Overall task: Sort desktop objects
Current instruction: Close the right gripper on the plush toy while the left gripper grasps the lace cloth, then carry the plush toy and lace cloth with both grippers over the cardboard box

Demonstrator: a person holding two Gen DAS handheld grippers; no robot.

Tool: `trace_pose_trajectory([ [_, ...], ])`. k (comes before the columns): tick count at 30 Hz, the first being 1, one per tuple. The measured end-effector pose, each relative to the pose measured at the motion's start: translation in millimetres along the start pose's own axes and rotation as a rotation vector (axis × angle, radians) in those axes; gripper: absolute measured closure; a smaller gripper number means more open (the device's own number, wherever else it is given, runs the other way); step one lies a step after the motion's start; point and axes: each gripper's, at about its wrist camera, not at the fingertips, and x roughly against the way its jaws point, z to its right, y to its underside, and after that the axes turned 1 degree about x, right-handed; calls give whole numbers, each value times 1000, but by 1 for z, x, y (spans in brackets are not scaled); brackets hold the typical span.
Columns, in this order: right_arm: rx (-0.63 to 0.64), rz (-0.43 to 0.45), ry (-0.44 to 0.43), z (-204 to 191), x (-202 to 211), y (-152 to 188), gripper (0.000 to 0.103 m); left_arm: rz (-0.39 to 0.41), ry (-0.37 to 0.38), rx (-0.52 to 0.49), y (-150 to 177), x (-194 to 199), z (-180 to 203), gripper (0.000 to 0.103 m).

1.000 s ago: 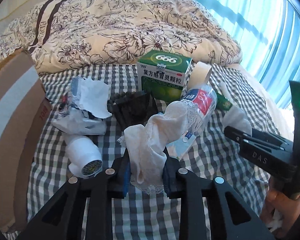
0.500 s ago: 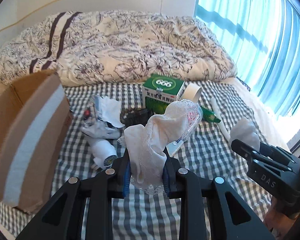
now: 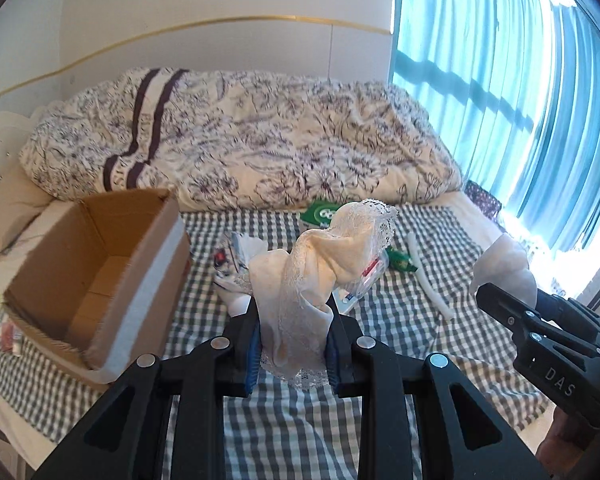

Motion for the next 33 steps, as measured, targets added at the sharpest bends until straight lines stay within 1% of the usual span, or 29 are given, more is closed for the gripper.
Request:
trace_pose_trajectory([
  [9,21,62,-10,-22,51,-10,53,75,-15,10,-6,57,-9,77],
  [15,48,108,-22,-40,74,-18,53,119,-28,20,-9,85,-19,77],
  [20,63,114,-43,-54,78,-20,53,138,-51,25,-11,100,-31,77],
  [27,93,141,-76,-78,80,-32,53,157,-86,48,-19,108,-57,77],
  [31,142,145,-73,-94,69,-36,54,165,-110,66,-24,111,-74,77],
  [32,155,141,-63,-95,63,-36,61,165,-117,69,-24,110,-79,77],
  [33,146,119,-57,-93,51,-36,71,163,-125,73,-24,108,-84,77],
])
